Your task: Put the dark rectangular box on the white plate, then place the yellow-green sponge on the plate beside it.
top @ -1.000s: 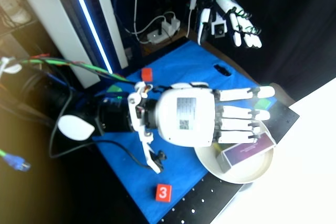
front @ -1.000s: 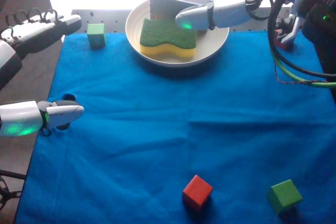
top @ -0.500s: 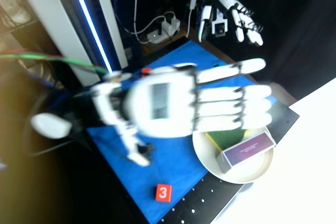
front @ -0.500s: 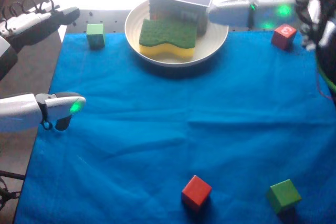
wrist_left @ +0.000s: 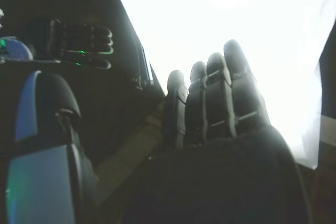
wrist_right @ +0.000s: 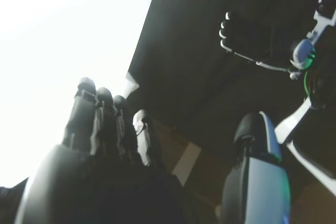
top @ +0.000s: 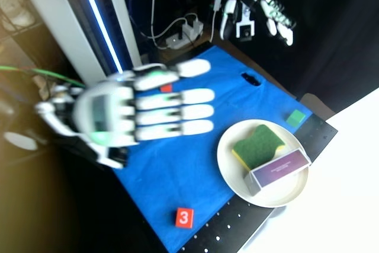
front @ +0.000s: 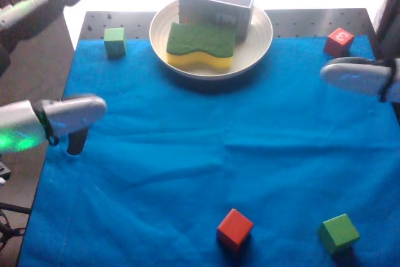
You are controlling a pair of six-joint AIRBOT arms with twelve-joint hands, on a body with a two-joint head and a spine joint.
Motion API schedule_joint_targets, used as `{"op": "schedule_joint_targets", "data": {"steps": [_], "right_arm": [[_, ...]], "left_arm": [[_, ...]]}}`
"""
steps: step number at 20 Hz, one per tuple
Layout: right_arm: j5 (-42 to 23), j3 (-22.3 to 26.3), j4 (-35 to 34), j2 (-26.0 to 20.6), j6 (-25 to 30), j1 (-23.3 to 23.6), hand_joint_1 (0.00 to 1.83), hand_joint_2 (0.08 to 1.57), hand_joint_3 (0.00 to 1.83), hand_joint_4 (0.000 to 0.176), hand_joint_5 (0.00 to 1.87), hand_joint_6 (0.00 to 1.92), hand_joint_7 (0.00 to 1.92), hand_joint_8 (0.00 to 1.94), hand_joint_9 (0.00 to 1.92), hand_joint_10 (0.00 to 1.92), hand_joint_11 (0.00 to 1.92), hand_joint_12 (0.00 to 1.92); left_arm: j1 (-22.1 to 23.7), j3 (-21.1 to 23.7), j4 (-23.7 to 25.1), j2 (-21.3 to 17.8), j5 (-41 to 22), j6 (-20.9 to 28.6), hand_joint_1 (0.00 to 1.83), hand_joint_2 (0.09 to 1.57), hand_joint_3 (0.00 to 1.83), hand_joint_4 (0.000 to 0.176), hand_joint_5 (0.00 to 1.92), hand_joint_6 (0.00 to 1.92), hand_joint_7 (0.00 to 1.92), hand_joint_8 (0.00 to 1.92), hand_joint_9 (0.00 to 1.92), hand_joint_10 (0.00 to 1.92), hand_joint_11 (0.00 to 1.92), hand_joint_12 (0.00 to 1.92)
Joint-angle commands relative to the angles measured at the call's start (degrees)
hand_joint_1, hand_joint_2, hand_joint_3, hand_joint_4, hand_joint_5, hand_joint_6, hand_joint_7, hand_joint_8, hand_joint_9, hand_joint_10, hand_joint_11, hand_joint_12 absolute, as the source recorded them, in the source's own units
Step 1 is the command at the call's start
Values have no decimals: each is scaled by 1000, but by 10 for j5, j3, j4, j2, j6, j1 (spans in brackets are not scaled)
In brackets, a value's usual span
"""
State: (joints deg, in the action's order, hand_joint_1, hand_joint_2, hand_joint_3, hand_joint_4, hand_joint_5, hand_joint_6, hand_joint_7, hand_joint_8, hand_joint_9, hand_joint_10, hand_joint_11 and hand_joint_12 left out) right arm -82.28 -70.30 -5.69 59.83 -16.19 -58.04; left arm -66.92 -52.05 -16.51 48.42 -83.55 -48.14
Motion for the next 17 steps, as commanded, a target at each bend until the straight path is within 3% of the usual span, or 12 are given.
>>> {"op": "schedule_joint_targets", "data": {"steps": [1, 2, 3, 4, 5, 6, 9, 11, 12, 14, 16, 17], "right_arm": [[-102, 9, -21, -6, 4, -9, 696, 889, 3, 170, 0, 0, 16, 6, 0, 0, 0, 0], [-117, 20, -30, -13, 4, -27, 701, 896, 2, 175, 0, 0, 84, 7, 67, 13, 13, 8], [-133, 31, -40, -19, 4, -48, 676, 891, 0, 165, 0, 0, 127, 18, 102, 23, 17, 11], [-145, 41, -50, -24, 3, -68, 666, 893, 0, 129, 0, 0, 126, 13, 81, 11, 3, 1], [-163, 54, -65, -31, -3, -91, 657, 894, 0, 119, 0, 0, 121, 9, 65, 4, 0, 0], [-183, 67, -84, -38, -12, -115, 675, 868, 0, 133, 0, 0, 99, 1, 37, 0, 0, 0], [-187, 77, -98, -42, -14, -132, 725, 894, 3, 130, 0, 0, 73, 1, 6, 0, 0, 0], [-187, 78, -99, -42, -14, -132, 794, 862, 0, 156, 0, 0, 81, 3, 1, 0, 0, 0], [-187, 79, -99, -42, -14, -132, 752, 874, 0, 138, 0, 0, 90, 6, 3, 1, 0, 0], [-187, 81, -102, -43, -14, -135, 721, 872, 0, 132, 0, 0, 103, 9, 25, 10, 0, 0], [-187, 83, -105, -43, -14, -138, 697, 904, 11, 114, 0, 0, 94, 3, 21, 7, 0, 0], [-187, 84, -106, -43, -14, -139, 694, 908, 11, 121, 0, 0, 94, 3, 19, 5, 0, 0]], "left_arm": [[-1, 0, 2, 1, -88, 6, 375, 1090, 10, 174, 65, 2, 59, 8, 81, 7, 0, 374], [-8, 3, -2, 1, -98, 8, 380, 1100, 10, 176, 45, 0, 39, 3, 71, 4, 0, 347], [-18, 6, -8, 2, -109, 10, 376, 1115, 8, 176, 21, 0, 25, 1, 63, 1, 0, 325], [-28, 8, -14, 2, -118, 13, 332, 1130, 7, 176, 3, 0, 7, 0, 47, 0, 0, 253], [-36, 10, -19, 3, -124, 16, 300, 1130, 4, 176, 0, 0, 1, 0, 19, 0, 0, 236], [-42, 14, -24, 4, -130, 16, 307, 1122, 0, 176, 12, 2, 0, 0, 5, 0, 0, 278], [-70, 23, -49, 5, -156, 21, 231, 1107, 0, 176, 2, 0, 1, 0, 36, 9, 0, 356], [-75, 24, -56, 6, -156, 26, 205, 1140, 5, 170, 0, 0, 0, 0, 34, 2, 0, 379], [-76, 24, -57, 6, -156, 26, 190, 1146, 3, 175, 0, 0, 0, 0, 26, 2, 0, 349], [-76, 24, -58, 9, -156, 27, 195, 1126, 0, 176, 2, 0, 0, 0, 20, 4, 0, 319], [-76, 24, -58, 9, -156, 30, 223, 1135, 1, 176, 15, 1, 0, 0, 18, 1, 0, 326], [-76, 24, -57, 8, -157, 31, 215, 1145, 5, 176, 2, 0, 1, 0, 21, 2, 0, 320]]}}
